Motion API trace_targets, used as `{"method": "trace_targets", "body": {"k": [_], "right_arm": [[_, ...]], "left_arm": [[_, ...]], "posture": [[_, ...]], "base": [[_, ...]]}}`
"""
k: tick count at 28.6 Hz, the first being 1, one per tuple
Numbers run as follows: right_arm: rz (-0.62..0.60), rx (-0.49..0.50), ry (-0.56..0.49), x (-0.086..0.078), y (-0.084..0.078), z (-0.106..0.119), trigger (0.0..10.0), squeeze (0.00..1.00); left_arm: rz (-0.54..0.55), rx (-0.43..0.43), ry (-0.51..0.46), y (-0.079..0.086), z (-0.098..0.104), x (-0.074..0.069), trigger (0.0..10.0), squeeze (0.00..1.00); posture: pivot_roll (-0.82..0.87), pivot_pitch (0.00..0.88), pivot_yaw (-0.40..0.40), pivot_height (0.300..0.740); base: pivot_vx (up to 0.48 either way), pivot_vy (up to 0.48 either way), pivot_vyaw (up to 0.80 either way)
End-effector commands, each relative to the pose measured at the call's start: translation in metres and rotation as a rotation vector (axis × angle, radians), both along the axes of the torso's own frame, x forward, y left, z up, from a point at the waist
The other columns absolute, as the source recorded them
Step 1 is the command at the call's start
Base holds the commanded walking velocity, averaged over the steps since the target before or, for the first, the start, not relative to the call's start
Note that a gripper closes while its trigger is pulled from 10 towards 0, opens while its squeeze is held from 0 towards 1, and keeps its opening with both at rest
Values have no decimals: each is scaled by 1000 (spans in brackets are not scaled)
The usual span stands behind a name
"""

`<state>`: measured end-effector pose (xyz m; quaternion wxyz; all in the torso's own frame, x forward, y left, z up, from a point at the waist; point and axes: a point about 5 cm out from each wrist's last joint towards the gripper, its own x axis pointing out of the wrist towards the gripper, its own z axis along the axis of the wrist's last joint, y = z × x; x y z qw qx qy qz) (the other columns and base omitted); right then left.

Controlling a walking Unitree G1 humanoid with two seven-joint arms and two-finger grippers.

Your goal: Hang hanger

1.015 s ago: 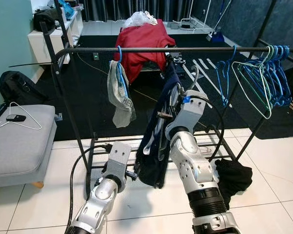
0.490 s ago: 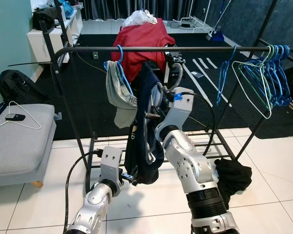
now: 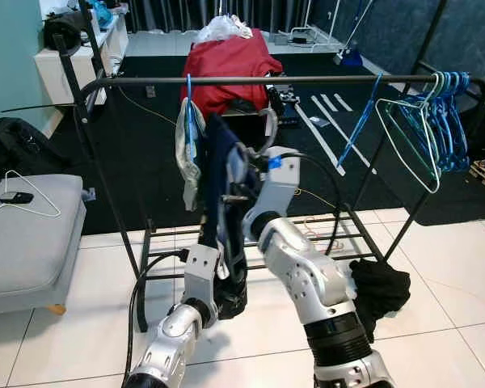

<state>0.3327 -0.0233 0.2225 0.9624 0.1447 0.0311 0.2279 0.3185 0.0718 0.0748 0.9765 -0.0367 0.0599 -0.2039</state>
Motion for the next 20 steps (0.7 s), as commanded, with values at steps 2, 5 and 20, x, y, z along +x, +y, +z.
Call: {"method": "trace_targets", "body": {"k": [2,5,20], "right_arm": [[125,123,7,-21,37,10,10000,0],[150,123,8,-23,39,11,10000,0],[199,100,5,-28,41,11,10000,0]], "left_arm": [[58,37,4,4,-5,1,10000,0],[147,89,-13,19,-6,5,10000,0],[228,148,-36,46,-9,7,10000,0]], "posture": [[-9,136,-34,740],[-12,143,-33,740],[-12,150,-30,740]], "base": [[0,0,0],[0,0,0],[0,0,0]]}}
